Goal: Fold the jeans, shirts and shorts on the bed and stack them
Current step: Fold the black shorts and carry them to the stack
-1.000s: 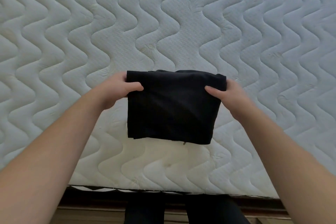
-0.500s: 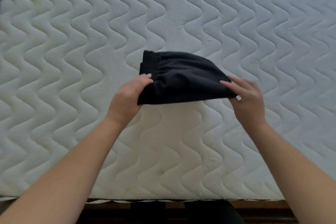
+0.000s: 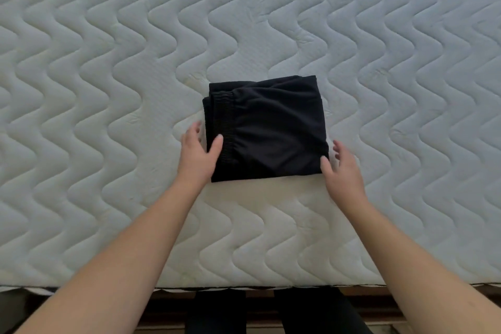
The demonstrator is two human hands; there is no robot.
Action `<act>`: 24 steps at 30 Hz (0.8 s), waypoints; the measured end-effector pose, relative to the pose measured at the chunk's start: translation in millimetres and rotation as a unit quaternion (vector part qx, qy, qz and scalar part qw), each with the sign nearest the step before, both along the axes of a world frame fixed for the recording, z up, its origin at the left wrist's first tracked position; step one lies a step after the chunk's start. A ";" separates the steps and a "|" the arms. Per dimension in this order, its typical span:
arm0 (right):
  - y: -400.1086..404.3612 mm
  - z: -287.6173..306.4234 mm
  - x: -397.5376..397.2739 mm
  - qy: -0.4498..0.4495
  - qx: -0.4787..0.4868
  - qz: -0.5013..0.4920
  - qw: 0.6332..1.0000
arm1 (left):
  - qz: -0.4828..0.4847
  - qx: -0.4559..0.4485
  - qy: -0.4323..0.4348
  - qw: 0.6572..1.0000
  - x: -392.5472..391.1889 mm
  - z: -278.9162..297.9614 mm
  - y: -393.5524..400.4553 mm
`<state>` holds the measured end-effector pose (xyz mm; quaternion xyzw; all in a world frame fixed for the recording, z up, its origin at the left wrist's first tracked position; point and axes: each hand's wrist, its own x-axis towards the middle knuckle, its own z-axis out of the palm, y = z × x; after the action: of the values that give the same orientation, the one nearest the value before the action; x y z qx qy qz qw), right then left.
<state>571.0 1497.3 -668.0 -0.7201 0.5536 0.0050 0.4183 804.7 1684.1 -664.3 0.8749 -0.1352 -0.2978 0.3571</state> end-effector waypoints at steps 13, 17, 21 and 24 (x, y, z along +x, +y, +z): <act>-72.0 0.7 120.3 0.050 -0.152 0.243 0.957 | 0.065 -0.034 0.130 0.989 35.3 -16.3 -47.6; -104.7 -6.6 139.3 0.164 -0.166 0.347 0.909 | 0.060 -0.002 0.088 0.994 38.0 -19.1 -49.6; -130.4 -3.0 144.2 0.173 -0.227 0.366 0.886 | 0.072 0.050 0.056 0.995 39.3 -20.3 -52.7; -126.4 -4.4 138.7 0.166 -0.219 0.257 0.926 | 0.080 0.129 0.032 0.988 38.4 -20.7 -56.5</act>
<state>709.7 1371.0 -672.4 -0.9005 0.3979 0.1101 0.1364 843.1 1627.6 -685.0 0.9117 -0.0135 -0.3109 0.2681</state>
